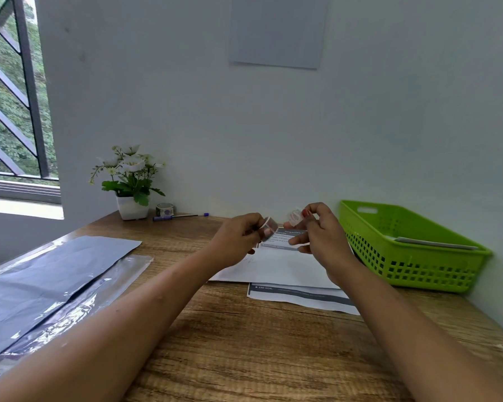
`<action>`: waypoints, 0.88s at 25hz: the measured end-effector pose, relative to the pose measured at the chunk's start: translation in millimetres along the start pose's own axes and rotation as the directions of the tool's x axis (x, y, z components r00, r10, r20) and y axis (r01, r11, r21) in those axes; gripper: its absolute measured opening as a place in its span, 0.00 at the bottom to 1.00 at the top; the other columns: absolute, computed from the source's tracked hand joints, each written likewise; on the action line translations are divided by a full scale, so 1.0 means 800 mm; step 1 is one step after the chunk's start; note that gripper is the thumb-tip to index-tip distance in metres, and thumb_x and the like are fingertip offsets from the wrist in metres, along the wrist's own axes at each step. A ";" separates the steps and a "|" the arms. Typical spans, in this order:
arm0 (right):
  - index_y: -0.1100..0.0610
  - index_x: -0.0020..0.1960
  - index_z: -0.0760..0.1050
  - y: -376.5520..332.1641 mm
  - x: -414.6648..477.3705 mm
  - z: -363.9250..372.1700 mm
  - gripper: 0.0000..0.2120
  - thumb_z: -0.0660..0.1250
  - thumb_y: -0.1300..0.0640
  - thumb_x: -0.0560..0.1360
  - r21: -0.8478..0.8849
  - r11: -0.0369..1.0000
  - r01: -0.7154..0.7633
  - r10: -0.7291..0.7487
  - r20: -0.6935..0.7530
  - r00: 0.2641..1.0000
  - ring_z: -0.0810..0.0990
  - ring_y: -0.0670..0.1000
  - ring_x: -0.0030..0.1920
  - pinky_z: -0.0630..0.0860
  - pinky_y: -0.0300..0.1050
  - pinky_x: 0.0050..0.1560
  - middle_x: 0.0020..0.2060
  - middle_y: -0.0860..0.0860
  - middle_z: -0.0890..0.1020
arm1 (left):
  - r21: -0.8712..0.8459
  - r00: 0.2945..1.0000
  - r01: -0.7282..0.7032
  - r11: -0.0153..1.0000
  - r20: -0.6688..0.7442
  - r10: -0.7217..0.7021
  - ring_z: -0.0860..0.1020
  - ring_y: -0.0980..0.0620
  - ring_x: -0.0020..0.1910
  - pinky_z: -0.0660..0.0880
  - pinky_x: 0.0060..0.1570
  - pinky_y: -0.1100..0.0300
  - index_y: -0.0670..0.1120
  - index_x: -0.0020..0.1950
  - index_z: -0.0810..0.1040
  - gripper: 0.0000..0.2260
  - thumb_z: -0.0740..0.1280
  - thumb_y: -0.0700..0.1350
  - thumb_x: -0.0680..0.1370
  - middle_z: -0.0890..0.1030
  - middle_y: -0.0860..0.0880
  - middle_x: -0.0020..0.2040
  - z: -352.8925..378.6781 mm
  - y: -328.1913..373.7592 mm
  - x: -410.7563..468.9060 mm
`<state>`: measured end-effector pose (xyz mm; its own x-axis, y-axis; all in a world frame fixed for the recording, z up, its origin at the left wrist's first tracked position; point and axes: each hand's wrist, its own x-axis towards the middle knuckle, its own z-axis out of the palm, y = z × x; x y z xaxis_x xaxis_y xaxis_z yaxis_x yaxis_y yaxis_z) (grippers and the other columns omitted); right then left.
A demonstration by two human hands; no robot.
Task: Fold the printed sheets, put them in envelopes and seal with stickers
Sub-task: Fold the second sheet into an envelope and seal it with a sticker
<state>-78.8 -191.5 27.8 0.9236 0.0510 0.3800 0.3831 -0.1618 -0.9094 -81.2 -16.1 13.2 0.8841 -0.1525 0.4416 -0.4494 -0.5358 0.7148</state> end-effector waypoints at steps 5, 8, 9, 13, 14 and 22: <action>0.54 0.47 0.70 0.003 0.005 0.002 0.06 0.57 0.58 0.81 0.201 0.977 -0.067 0.062 0.033 0.998 0.82 0.47 0.32 0.80 0.39 0.35 0.47 0.57 0.82 | 0.079 1.000 0.013 0.997 0.019 -0.014 0.75 0.51 0.43 0.78 0.43 0.57 0.41 0.52 0.77 0.07 0.64 0.43 0.78 0.79 0.42 0.46 0.003 -0.007 0.001; 0.58 0.44 0.74 0.005 0.007 -0.001 0.06 0.61 0.63 0.79 0.231 0.972 -0.040 0.020 0.086 0.996 0.82 0.49 0.38 0.81 0.35 0.40 0.42 0.57 0.80 | 0.222 0.999 0.031 0.975 -0.034 -0.024 0.73 0.52 0.39 0.71 0.36 0.60 0.45 0.48 0.76 0.05 0.64 0.46 0.78 0.76 0.53 0.38 -0.005 -0.016 0.005; 0.59 0.43 0.75 0.005 0.006 -0.002 0.06 0.63 0.65 0.78 0.212 0.977 -0.021 -0.003 0.110 0.994 0.82 0.49 0.40 0.80 0.35 0.42 0.41 0.56 0.80 | 0.320 0.997 0.054 0.946 -0.063 -0.035 0.73 0.52 0.38 0.68 0.35 0.61 0.47 0.47 0.76 0.05 0.63 0.47 0.79 0.75 0.54 0.37 -0.012 -0.021 0.005; 0.53 0.47 0.80 0.005 0.002 -0.005 0.10 0.71 0.67 0.71 0.021 0.996 0.083 -0.085 0.166 0.982 0.83 0.48 0.46 0.78 0.39 0.50 0.46 0.52 0.84 | 0.665 0.970 0.237 0.708 -0.200 -0.137 0.74 0.53 0.42 0.69 0.37 0.60 0.51 0.49 0.76 0.06 0.59 0.46 0.80 0.78 0.51 0.45 -0.051 -0.058 -0.003; 0.53 0.48 0.80 0.004 0.001 -0.005 0.11 0.72 0.67 0.71 0.005 0.996 0.094 -0.093 0.174 0.980 0.83 0.48 0.47 0.78 0.39 0.51 0.47 0.52 0.85 | 0.683 0.953 0.302 0.665 -0.239 -0.188 0.75 0.52 0.44 0.70 0.38 0.59 0.51 0.51 0.76 0.06 0.59 0.46 0.79 0.79 0.50 0.48 -0.060 -0.067 -0.006; 0.53 0.53 0.80 -0.002 -0.002 -0.008 0.15 0.71 0.69 0.70 -0.024 0.997 0.072 -0.065 0.223 0.973 0.84 0.44 0.47 0.77 0.34 0.47 0.46 0.50 0.85 | 0.803 0.908 0.400 0.442 -0.280 -0.313 0.65 0.45 0.68 0.71 0.57 0.50 0.46 0.68 0.67 0.18 0.59 0.45 0.79 0.69 0.47 0.67 -0.065 -0.068 -0.005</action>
<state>-80.9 -197.6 29.6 0.8769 0.2799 0.3908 0.4480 -0.1814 -0.8754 -67.1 57.1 0.6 0.9071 0.2619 0.3295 0.2577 -0.9645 0.0573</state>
